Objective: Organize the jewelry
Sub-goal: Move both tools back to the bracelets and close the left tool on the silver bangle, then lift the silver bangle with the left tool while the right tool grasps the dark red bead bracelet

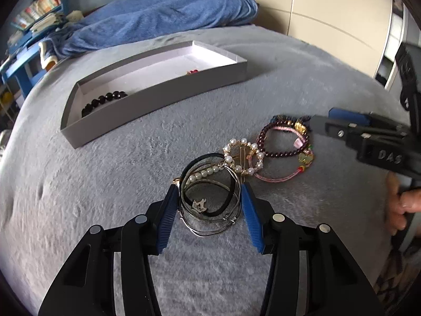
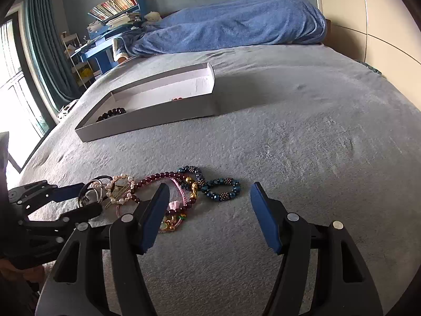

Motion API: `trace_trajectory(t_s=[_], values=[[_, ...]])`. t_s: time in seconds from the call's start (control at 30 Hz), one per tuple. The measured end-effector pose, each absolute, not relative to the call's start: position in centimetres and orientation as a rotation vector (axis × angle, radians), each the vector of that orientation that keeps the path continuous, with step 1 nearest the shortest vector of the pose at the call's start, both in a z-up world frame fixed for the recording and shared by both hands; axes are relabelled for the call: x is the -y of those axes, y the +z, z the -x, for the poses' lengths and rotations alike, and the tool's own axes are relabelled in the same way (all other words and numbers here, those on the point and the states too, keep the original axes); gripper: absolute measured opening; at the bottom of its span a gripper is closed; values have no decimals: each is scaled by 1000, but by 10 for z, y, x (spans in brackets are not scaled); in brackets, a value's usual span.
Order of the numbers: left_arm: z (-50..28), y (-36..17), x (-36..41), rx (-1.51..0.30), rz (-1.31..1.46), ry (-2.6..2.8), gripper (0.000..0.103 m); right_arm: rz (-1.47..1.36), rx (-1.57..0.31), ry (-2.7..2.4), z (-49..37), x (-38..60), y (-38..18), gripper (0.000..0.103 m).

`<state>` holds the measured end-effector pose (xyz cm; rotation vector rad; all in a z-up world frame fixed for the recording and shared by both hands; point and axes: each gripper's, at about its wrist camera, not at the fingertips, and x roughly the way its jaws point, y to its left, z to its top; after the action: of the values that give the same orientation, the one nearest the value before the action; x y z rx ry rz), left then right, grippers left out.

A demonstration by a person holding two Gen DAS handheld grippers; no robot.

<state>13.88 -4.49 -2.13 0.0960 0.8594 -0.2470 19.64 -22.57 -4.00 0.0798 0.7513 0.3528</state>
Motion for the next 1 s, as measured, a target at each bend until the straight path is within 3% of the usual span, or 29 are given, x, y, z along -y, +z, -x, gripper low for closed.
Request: trace_trajectory(t_s=[0.17,0.37,0.5,1.0], values=[[-129,-12,31,-822,-41,-245,50,-81,-753,367,-196,225,-40,62],[-120,-10,11,-808,-4,-222,50,-77,-782,395,-196,220,-44,43],[-116,-13,5,-814,6,-216,50,-99,-819,417,-200,219,-50,38],[-92,-27,-1,-885,5,-227,53,-146,-854,438,-205,219,-56,29]])
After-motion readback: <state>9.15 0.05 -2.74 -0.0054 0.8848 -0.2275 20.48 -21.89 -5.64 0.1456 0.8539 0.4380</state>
